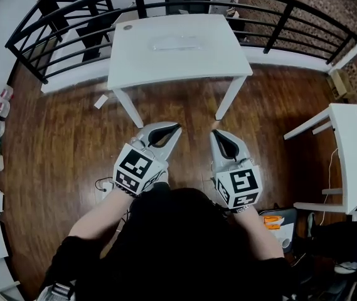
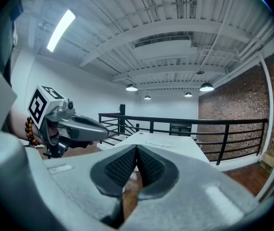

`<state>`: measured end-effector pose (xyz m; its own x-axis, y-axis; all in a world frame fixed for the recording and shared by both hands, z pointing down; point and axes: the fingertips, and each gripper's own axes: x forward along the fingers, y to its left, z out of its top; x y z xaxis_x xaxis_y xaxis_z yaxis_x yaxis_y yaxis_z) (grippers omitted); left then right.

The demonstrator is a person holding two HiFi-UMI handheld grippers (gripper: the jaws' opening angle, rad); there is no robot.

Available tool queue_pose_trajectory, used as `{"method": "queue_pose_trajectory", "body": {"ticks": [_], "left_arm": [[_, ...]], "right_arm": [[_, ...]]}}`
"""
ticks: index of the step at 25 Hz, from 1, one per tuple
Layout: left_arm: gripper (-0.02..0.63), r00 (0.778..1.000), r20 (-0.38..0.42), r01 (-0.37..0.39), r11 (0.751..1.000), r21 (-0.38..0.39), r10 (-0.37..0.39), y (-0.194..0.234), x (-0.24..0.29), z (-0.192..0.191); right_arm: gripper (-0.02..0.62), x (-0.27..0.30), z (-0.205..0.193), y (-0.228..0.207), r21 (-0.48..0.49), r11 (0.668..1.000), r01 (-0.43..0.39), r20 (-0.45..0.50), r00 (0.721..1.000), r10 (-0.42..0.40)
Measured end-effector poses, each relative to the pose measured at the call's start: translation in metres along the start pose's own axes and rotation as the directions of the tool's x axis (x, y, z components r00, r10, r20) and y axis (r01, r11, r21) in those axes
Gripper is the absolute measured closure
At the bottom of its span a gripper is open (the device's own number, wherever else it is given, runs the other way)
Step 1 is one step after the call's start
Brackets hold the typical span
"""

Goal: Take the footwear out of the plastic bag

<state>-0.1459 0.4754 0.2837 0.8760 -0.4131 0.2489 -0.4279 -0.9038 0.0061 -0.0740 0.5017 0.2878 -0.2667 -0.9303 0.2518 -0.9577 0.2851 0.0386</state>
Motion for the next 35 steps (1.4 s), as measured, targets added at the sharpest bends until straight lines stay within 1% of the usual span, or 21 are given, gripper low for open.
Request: {"method": "queue_pose_trajectory", "body": {"ticks": [8,19,25,31,35], "left_arm": [[0.59,0.999,0.024,0.023,0.999,-0.039,-0.022,0.075,0.027,0.005],[0.591,0.997,0.02,0.076,0.995,-0.062,-0.075,0.177,0.052,0.01],[0.589,0.996,0.012,0.094,0.994,-0.062,-0.094,0.205,0.054,0.006],[0.591,0.996,0.005,0.085,0.993,-0.078,-0.085,0.229,0.061,0.006],[0.589,0.997,-0.005,0.078,0.993,-0.087,-0.079,0.234,0.072,0.001]], "right_arm": [[0.603,0.074,0.018,-0.013,-0.02,1.0,0.014,-0.038,0.999,-0.014],[0.603,0.177,0.046,-0.022,-0.004,0.999,0.05,-0.071,0.996,-0.05],[0.603,0.207,0.052,-0.019,0.007,0.998,0.064,-0.078,0.995,-0.063],[0.603,0.231,0.056,-0.024,0.007,0.998,0.058,-0.092,0.994,-0.057],[0.603,0.241,0.05,-0.031,0.008,0.999,0.041,-0.101,0.994,-0.04]]}}
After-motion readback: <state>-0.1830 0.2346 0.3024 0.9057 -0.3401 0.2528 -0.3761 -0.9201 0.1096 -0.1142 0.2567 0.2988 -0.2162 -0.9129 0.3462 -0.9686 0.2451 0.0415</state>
